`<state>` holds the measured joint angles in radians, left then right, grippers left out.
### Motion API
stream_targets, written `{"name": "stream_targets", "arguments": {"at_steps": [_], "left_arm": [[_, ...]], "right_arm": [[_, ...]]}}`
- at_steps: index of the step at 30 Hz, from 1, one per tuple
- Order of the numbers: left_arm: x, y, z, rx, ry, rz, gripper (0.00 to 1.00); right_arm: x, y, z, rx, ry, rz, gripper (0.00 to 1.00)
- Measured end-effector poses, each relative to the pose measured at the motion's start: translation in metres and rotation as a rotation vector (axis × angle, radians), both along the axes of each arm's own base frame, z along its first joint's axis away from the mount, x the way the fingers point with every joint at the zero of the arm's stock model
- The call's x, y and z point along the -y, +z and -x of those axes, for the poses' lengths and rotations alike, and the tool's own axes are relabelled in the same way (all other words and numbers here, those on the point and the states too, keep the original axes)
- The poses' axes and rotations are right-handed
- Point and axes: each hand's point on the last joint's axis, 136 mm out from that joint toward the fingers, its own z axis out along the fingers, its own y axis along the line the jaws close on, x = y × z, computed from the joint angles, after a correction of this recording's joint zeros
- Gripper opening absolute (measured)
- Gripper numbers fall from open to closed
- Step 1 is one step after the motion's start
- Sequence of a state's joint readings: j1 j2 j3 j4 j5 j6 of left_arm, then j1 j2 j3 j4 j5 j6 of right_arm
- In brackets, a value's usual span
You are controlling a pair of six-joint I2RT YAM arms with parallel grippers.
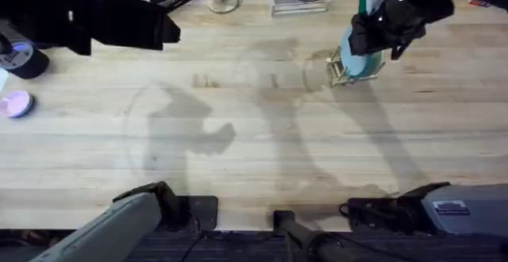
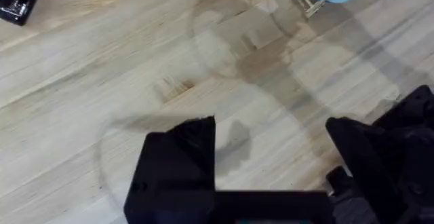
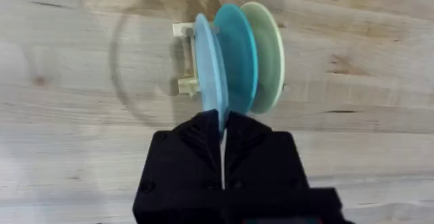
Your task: Pick up the plates from the table one by one and place each into a slot on the dish rack.
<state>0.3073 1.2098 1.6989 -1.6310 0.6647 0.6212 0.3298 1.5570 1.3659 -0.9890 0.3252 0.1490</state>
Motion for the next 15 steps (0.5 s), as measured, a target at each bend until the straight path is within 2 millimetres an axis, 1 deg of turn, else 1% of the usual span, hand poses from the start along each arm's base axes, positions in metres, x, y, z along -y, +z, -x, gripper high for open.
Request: {"name": "stream_targets", "arguments": {"at_steps": [4, 14, 15], "left_arm": [[0.0000, 0.0000, 0.0000, 0.000, 0.000, 0.000, 0.994], [0.0000, 0.0000, -0.0001, 0.000, 0.000, 0.000, 0.994], [0.0000, 0.0000, 0.0000, 0.000, 0.000, 0.000, 0.994]], "right_arm": [[-0.0002, -0.0036, -0.0006, -0.010, 0.000, 0.004, 0.029], [-0.0002, -0.0036, -0.0006, -0.010, 0.000, 0.004, 0.029], [-0.0002, -0.0036, -0.0006, -0.010, 0.000, 0.004, 0.045]]}}
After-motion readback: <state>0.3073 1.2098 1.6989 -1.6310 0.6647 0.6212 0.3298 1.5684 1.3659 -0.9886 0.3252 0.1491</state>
